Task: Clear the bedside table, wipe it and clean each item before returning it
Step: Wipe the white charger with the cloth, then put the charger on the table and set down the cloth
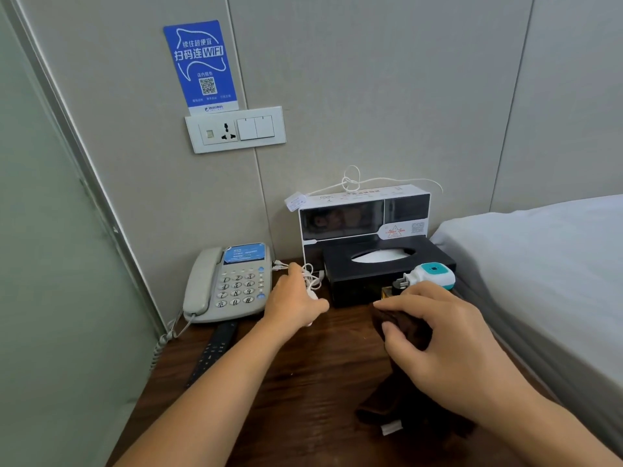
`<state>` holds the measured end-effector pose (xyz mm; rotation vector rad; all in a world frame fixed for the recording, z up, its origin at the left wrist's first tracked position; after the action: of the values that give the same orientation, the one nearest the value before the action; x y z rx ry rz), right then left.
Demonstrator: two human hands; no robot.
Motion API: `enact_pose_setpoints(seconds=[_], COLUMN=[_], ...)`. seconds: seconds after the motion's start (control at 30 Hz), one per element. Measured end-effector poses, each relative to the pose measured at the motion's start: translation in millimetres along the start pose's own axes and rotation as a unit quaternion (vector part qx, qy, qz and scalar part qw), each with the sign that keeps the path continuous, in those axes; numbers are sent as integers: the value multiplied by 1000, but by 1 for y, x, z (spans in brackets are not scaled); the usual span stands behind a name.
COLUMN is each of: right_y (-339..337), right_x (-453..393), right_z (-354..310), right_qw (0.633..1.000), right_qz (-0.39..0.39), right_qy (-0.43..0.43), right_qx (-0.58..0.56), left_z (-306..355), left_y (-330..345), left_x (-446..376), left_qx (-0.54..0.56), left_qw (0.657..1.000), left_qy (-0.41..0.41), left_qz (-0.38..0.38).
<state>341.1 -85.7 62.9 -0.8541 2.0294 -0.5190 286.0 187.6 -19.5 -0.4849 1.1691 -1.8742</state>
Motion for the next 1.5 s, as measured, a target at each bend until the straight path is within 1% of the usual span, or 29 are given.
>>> enact_pose_setpoints(seconds=[0.1,0.27,0.37,0.53,0.6,0.67,0.8,0.87,0.97,1.07,1.17,1.27,1.4,1.5], right_y=[1,5,2,-8,-20,-40,-105,-125,-174,-225,-262,-284,-295,-301], right_x=[-2,-3,-2,-3,1,5,22,28,57,90,119,140,156,160], right_z=[-1,0,0,-5,-10,-16,-30,-38,-41,-38,-35,-35,-33,-28], right_qw=[1000,1000,1000,998,998,996,990,988,977,969,962,957,954,952], right_qz=[-2,-21,-16,-25,-17,4,82,84,94,121,136,145,158,163], right_qy=[0,6,6,18,19,24,39,44,62,100,135,151,159,163], right_qx=[4,17,24,49,62,81,105,125,179,192,196,202,198,200], left_z=[1,0,1,21,45,79,155,177,221,260,293,321,351,365], left_y=[1,-11,-25,-50,-59,-65,-73,-78,-75,-68,-58,-45,-35,-30], left_x=[13,33,43,72,92,116,163,176,199,224,244,261,281,291], left_qx=[25,71,145,190,212,234,277,276,278,285,293,292,297,293], left_qw=[999,994,980,963,951,931,884,874,854,833,811,793,770,763], left_qy=[35,87,134,193,227,280,370,391,425,452,477,500,524,535], left_qz=[-24,-16,-4,8,-6,-26,-71,-84,-112,-144,-168,-189,-208,-214])
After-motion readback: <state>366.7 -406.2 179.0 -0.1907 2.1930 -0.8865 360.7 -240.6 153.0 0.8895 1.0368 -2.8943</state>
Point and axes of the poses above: each hand's wrist, its own x-axis away from the middle knuckle, its own y-axis out of the palm, z = x × y, the point moved 9 cm from there along -x, towards the middle knuckle
